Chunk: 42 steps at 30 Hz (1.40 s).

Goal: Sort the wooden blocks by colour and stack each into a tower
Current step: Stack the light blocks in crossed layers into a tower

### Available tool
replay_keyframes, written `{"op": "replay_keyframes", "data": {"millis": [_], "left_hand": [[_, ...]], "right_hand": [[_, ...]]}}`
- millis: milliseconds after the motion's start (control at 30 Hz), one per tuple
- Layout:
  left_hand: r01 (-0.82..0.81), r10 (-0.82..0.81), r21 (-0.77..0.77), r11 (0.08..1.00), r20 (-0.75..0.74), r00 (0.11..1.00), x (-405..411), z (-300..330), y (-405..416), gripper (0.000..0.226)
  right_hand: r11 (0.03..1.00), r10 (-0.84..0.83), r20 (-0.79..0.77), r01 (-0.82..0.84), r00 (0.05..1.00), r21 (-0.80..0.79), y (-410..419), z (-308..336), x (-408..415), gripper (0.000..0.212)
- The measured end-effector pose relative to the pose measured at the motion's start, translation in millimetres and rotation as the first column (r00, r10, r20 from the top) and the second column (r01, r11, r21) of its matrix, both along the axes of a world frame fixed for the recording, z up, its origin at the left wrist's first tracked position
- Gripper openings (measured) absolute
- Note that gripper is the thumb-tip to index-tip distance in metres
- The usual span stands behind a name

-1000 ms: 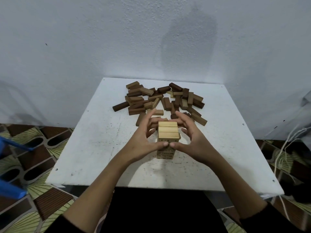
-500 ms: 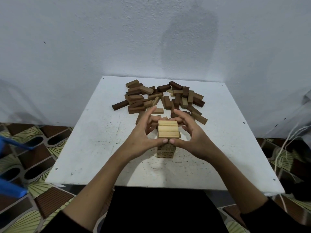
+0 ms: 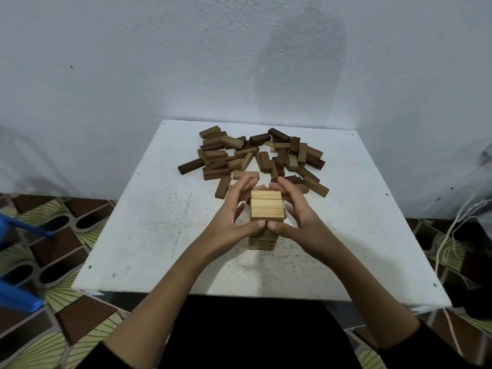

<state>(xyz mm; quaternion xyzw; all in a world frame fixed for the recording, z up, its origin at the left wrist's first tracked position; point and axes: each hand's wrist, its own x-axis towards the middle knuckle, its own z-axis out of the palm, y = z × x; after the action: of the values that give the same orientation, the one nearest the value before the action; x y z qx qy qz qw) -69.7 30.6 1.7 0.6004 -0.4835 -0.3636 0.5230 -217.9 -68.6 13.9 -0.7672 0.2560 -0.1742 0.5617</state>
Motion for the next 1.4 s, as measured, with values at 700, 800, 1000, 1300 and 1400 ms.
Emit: {"op": "replay_keyframes", "data": {"millis": [700,800,1000,1300,1400], "left_hand": [[0.047,-0.040,0.031,0.998,-0.201,0.979,-29,-4,3,0.089],[0.045,-0.037,0.036,0.998,-0.202,0.979,-29,-3,3,0.088],[0.040,-0.034,0.022,0.999,-0.222,0.975,-29,-5,2,0.082],[0.044,-0.036,0.029,0.999,-0.228,0.973,-29,-7,2,0.084],[0.038,-0.028,0.039,0.999,-0.235,0.972,-31,-5,2,0.088]], "right_hand": [[0.974,-0.033,0.112,0.007,0.993,0.226,26,-9,8,0.090],[0.976,-0.042,0.107,0.018,0.993,0.216,25,-11,9,0.090],[0.981,-0.071,0.068,0.057,0.995,0.187,25,-13,11,0.077],[0.987,-0.070,0.013,0.068,0.997,0.143,23,-15,13,0.073],[0.988,-0.072,0.015,0.070,0.997,0.140,24,-15,13,0.073]]}}
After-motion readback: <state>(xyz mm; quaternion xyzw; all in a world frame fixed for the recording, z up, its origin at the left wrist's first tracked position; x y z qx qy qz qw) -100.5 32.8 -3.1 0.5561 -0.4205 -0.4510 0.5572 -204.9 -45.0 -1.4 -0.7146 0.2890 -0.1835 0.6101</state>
